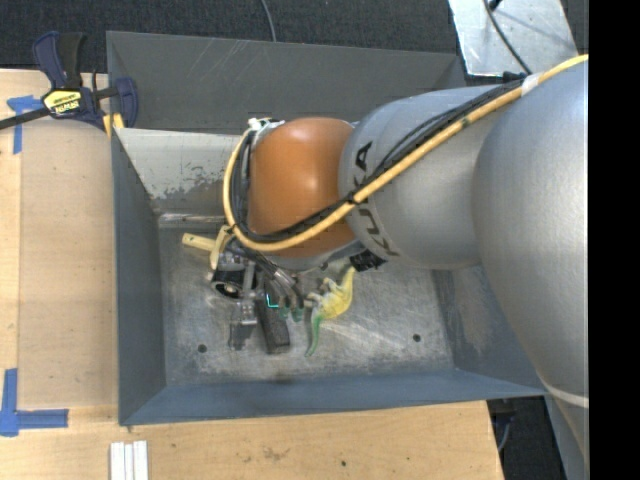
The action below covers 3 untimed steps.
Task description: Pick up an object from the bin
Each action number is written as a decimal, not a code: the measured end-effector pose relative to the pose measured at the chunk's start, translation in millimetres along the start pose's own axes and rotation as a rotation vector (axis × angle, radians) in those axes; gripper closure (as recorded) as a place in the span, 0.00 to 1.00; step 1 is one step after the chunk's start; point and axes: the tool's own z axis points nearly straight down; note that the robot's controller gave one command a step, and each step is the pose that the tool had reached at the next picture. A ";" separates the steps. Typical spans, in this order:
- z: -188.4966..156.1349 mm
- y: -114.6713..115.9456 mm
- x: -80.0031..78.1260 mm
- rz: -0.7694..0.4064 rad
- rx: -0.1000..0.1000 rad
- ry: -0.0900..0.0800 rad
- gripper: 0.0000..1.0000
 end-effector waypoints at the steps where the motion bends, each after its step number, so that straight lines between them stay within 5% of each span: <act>1: -4.4 -0.3 -2.0 0.002 -0.003 -0.008 0.00; 2: -1.6 -2.6 -5.6 -0.006 -0.005 -0.010 0.00; 3: 30.5 -37.8 -13.8 -0.102 0.003 -0.006 0.00</act>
Offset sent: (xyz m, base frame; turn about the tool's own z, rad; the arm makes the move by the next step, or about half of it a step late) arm 0.0536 -0.0714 -0.0677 -0.0115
